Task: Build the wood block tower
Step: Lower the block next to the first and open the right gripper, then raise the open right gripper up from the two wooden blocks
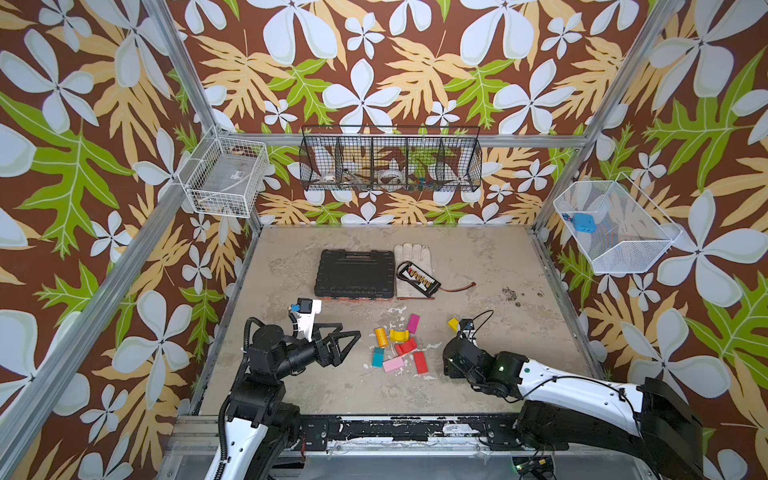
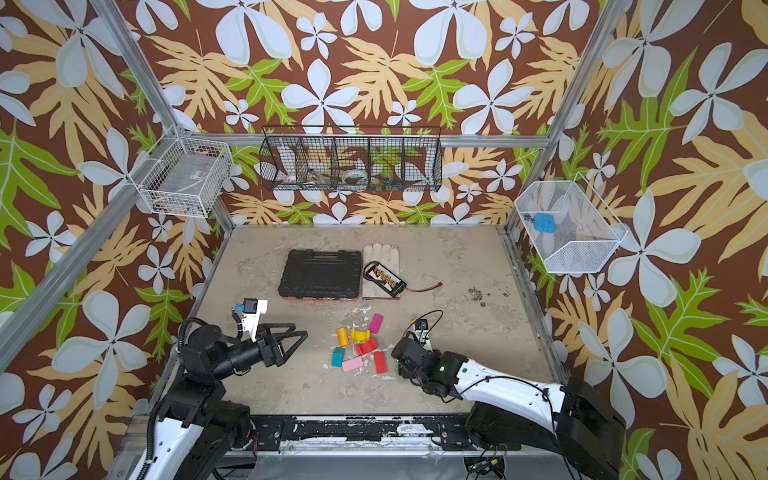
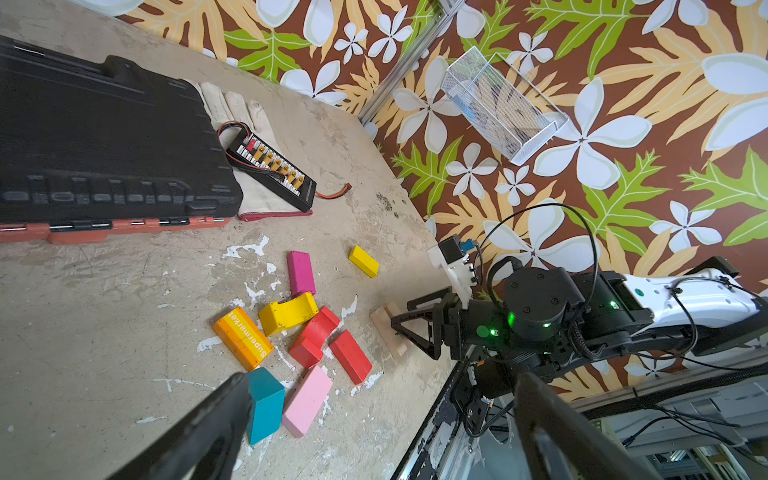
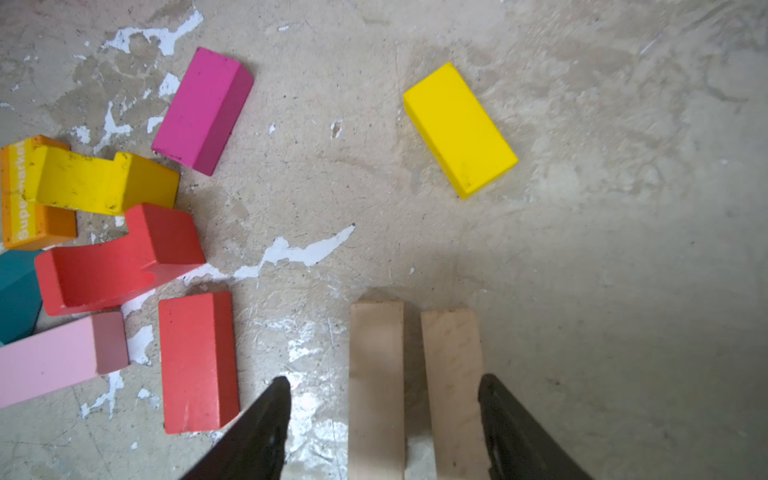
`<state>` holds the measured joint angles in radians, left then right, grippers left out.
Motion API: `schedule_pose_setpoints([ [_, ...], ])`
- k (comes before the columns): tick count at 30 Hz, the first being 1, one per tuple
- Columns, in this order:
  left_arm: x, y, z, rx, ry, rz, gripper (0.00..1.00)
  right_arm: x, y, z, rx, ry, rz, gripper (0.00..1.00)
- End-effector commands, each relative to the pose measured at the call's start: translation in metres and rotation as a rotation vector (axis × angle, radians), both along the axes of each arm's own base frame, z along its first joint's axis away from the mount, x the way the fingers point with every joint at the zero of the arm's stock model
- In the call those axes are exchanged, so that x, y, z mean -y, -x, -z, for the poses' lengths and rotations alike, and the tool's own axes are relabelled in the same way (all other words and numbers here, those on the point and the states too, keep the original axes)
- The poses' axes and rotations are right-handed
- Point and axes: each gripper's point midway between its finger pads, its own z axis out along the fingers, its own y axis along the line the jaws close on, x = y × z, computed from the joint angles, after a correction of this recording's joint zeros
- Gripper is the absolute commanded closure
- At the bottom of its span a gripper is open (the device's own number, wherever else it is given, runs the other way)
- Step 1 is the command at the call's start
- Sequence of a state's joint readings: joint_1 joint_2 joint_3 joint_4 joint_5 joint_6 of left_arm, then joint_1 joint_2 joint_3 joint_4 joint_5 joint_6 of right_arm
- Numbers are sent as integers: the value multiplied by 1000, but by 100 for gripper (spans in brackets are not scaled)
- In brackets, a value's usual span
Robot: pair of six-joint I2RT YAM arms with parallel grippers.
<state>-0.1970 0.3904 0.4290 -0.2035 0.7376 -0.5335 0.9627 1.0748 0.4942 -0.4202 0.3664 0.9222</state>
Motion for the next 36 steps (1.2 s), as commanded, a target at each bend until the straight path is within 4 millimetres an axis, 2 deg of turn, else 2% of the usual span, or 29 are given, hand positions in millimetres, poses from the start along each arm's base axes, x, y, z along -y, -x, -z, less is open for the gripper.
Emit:
schedule_pose_setpoints([
  [1, 1, 0, -5, 22, 8, 4, 0, 13, 0, 0, 22, 52, 7, 17],
  [5, 1, 1, -6, 26, 8, 6, 0, 14, 2, 4, 22, 40, 5, 4],
  [7, 1, 1, -5, 24, 8, 6, 0, 12, 4, 7, 16, 29, -5, 1],
  [20, 1, 1, -5, 24, 8, 7, 0, 3, 4, 30, -44, 57, -28, 0],
  [22, 1, 1, -5, 25, 8, 7, 0, 3, 4, 31, -51, 68, -22, 2],
  [28, 1, 1, -5, 25, 8, 7, 0, 7, 5, 31, -60, 83, -8, 16],
  [33, 1, 1, -5, 26, 9, 8, 0, 10, 8, 32, -69, 83, 0, 17],
  [36, 2, 2, -5, 27, 9, 9, 0, 10, 10, 33, -73, 73, -1, 22],
])
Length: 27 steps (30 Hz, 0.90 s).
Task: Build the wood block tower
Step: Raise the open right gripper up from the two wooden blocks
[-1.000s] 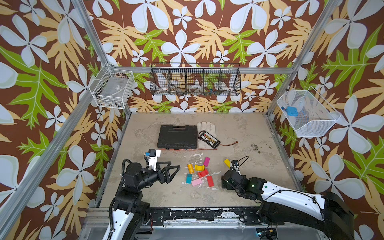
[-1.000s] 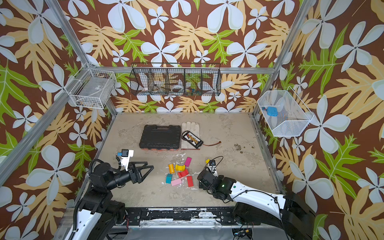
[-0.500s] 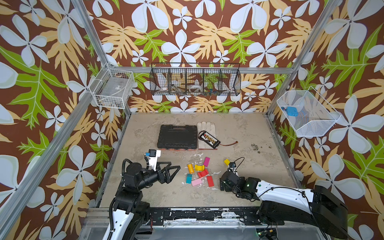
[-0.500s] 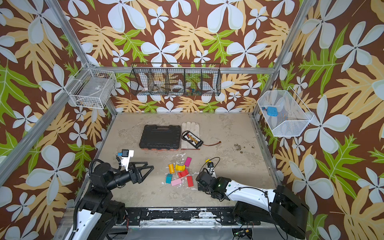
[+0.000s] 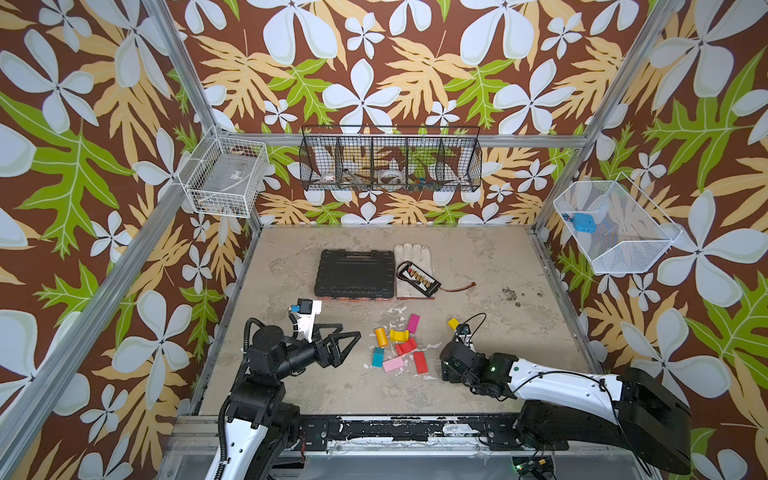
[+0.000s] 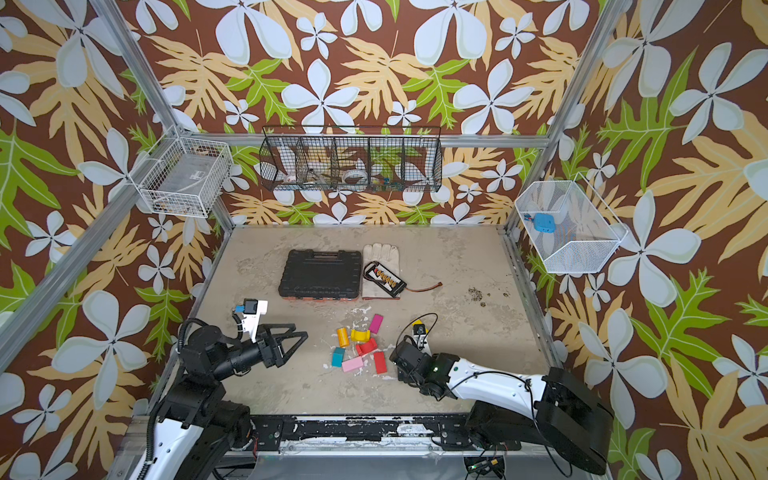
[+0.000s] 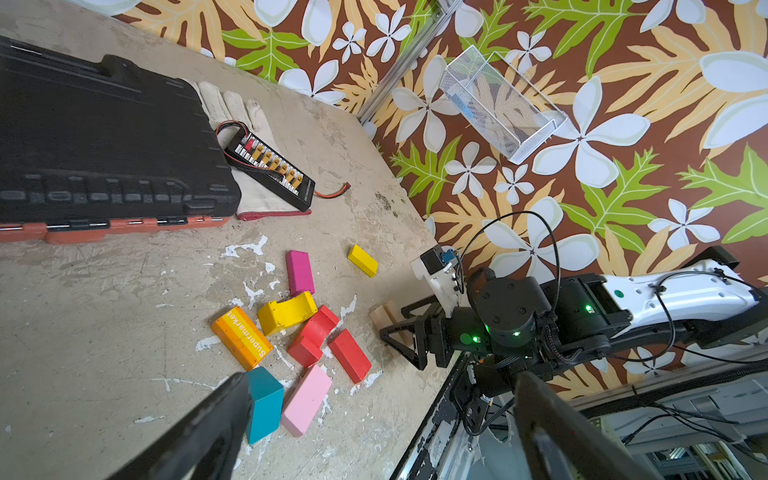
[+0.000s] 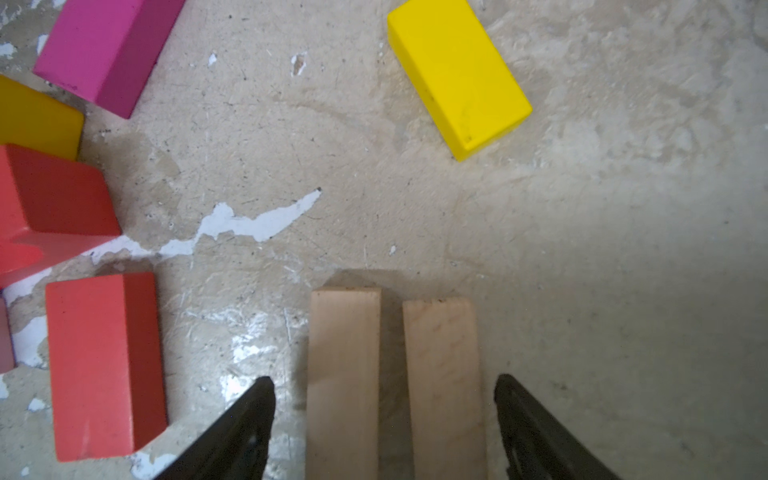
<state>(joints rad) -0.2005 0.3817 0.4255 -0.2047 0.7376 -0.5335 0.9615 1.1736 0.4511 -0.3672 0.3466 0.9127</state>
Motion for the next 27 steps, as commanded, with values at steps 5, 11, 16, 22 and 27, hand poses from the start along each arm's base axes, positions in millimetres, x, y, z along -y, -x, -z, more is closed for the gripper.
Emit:
schedule_pose_setpoints([
  [5, 1, 0, -5, 22, 8, 4, 0, 3, 5, 6, -18, -12, 12, 31],
  [11, 1, 0, -5, 22, 8, 4, 0, 5, 6, 8, -20, -10, 23, 43],
  [16, 1, 0, -5, 23, 7, 3, 0, 4, 6, 9, -21, -18, 23, 46],
  [22, 1, 0, -5, 23, 7, 3, 0, 4, 5, 9, -19, -17, 26, 47],
  [27, 1, -1, -5, 23, 7, 2, 0, -1, 0, 6, 4, -33, 29, 48],
])
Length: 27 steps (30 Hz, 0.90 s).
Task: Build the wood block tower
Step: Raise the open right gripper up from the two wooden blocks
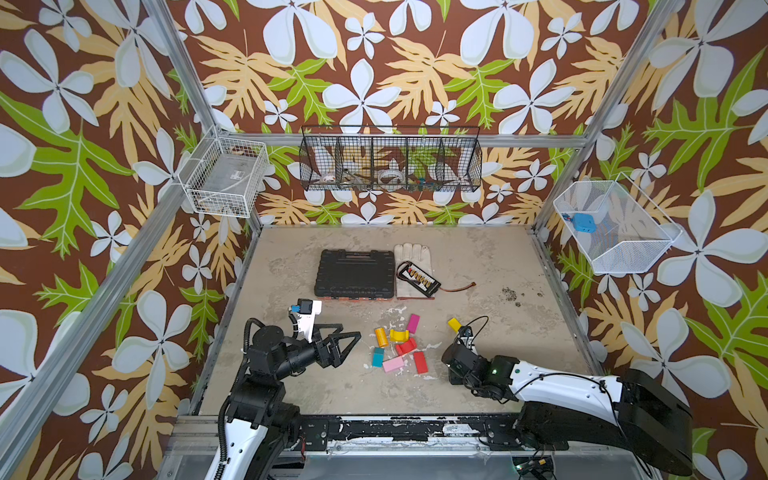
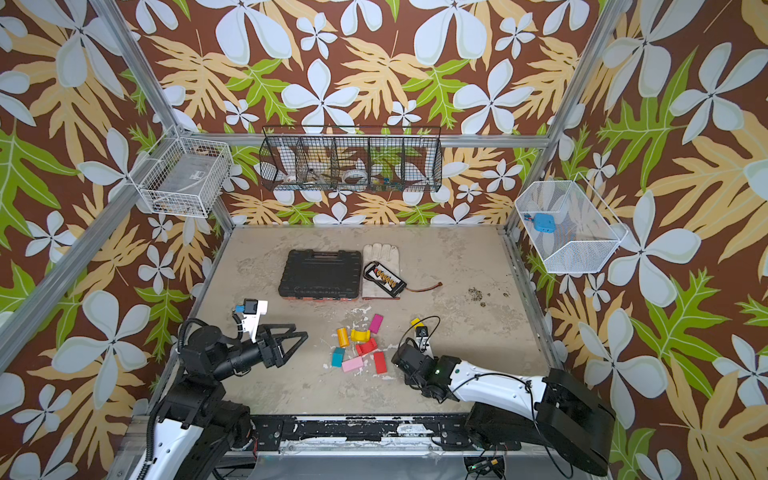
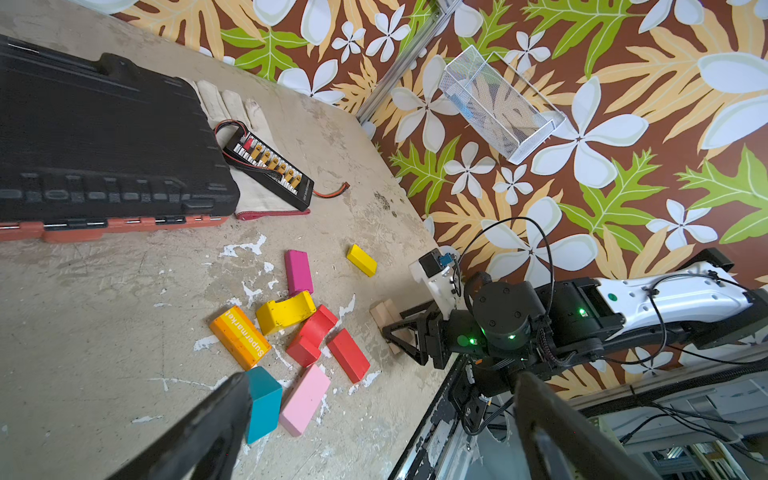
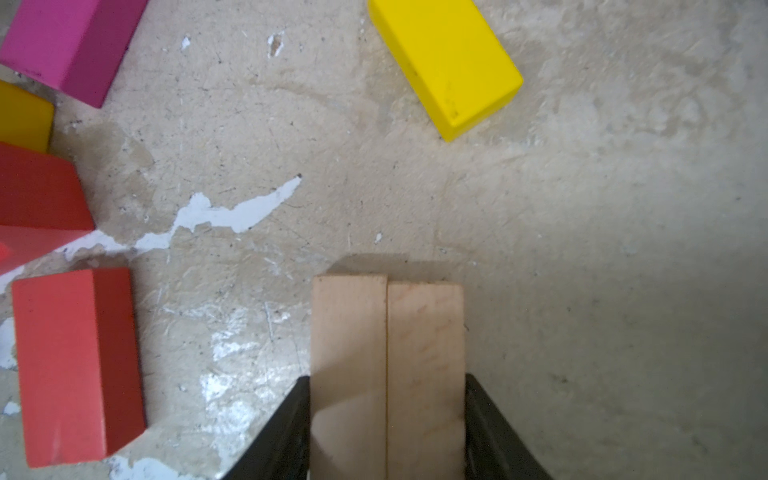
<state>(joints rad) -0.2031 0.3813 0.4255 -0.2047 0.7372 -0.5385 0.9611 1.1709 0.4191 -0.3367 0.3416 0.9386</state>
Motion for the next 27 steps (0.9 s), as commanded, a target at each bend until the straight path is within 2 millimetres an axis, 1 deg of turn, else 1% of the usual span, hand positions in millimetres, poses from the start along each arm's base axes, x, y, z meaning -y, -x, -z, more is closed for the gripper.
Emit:
schedule_pose_setpoints([
  [1, 0, -1, -5, 27, 4, -1, 0, -4, -4, -1, 13, -12, 10, 48],
  [9, 0, -1, -5, 26, 4, 0, 0, -6, -8, 6, 0, 29, 13, 49],
  [14, 0, -1, -5, 25, 4, 0, 0, -7, -9, 7, -3, 36, 16, 50],
  [17, 0, -1, -5, 25, 4, 1, 0, -6, -9, 5, 3, 32, 18, 41],
  [24, 0, -2, -4, 24, 3, -2, 0, -6, -13, -7, 24, 44, 19, 27],
  [27, 0, -3, -3, 16, 1, -6, 0, -6, -19, -19, 45, 59, 16, 26],
])
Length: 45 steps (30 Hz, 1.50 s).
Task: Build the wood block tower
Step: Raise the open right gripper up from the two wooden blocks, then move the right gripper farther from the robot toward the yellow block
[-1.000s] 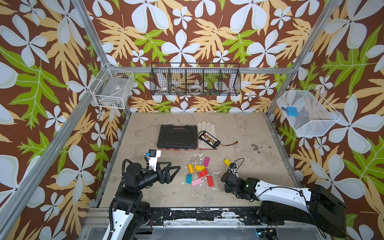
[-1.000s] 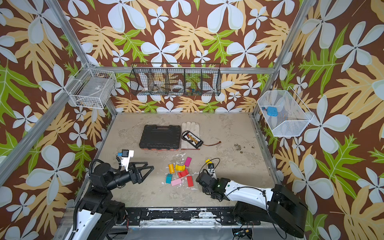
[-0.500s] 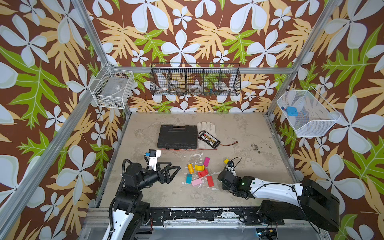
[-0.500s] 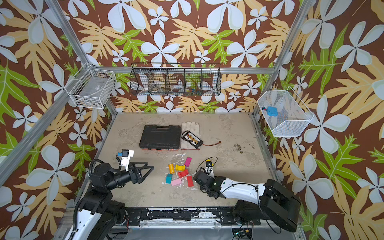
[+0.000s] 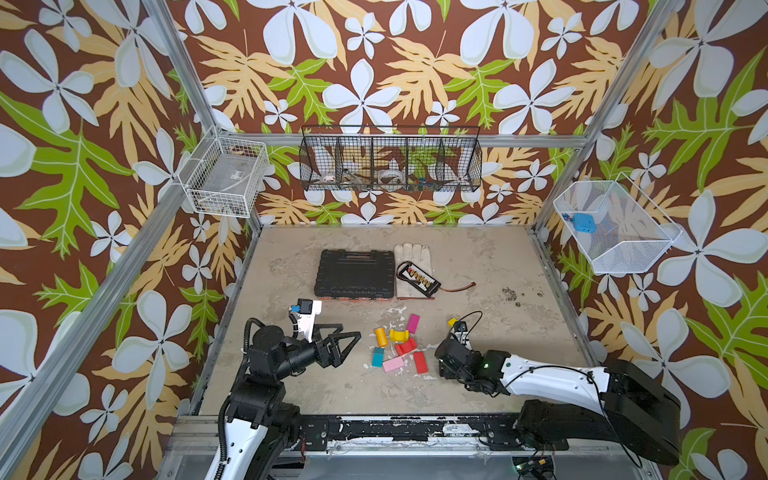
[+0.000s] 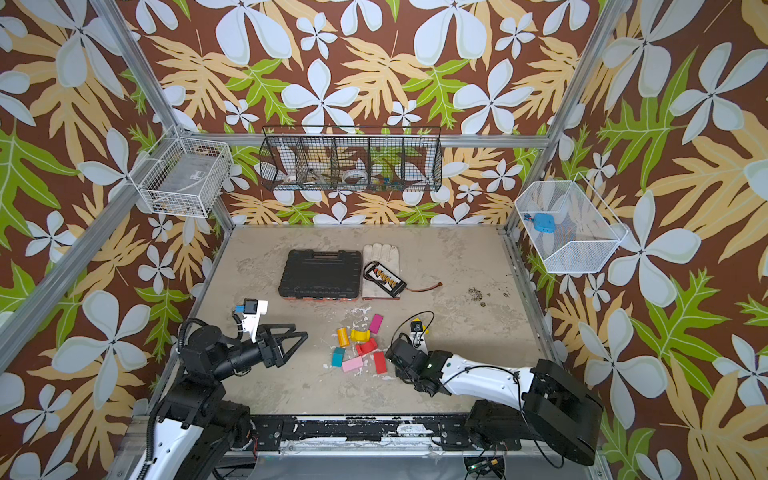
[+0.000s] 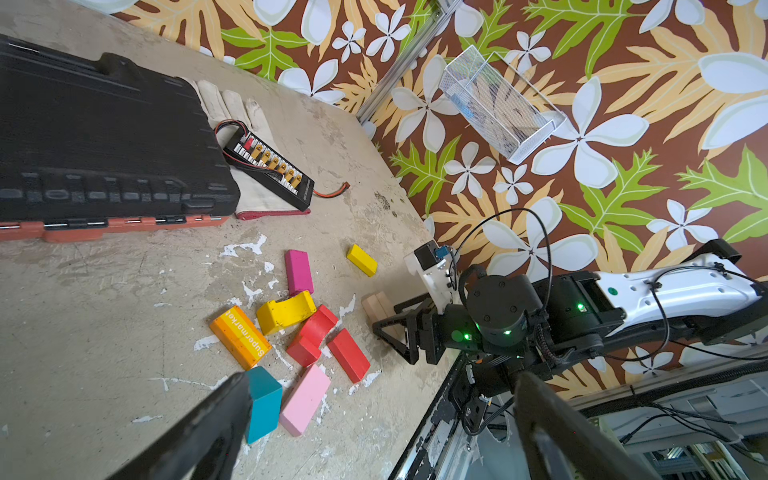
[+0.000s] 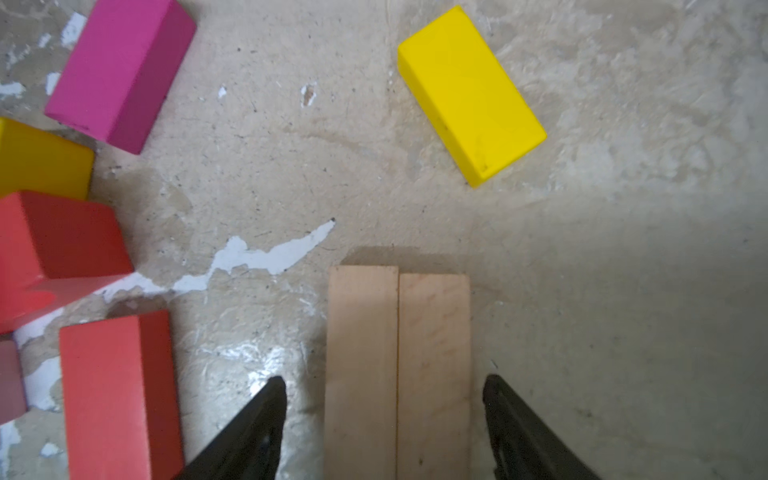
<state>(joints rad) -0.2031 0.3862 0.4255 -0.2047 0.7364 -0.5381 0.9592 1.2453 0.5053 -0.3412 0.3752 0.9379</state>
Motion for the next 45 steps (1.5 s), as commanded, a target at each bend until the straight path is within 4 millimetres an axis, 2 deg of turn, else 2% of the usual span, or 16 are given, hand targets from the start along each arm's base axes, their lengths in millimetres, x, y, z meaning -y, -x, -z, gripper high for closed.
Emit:
schedule_pose_setpoints([
  [1, 0, -3, -3, 18, 1, -5, 0, 7, -5, -14, 27, 49, 2, 25],
  [7, -2, -6, -1, 11, -5, -25, 0, 4, -21, -46, 93, -14, -6, 19],
  [14, 0, -8, 4, -14, -12, -14, 0, 13, -32, -57, 124, -82, 31, 19],
  [21, -1, -4, -2, 17, -4, -15, 0, 35, -56, -37, 76, -109, 125, 25],
  [26, -1, -6, 1, 1, -8, -16, 0, 39, -64, -32, 90, -96, 151, 26],
  [32, -2, -7, 1, 3, -10, -21, 0, 45, -66, -18, 60, -60, 176, 29],
  [39, -1, -10, 6, -21, -15, -21, 0, 64, -68, 1, 16, -46, 235, 31],
  [45, -1, -6, -1, 11, -7, -17, 0, 78, -68, 3, 20, -29, 277, 32],
])
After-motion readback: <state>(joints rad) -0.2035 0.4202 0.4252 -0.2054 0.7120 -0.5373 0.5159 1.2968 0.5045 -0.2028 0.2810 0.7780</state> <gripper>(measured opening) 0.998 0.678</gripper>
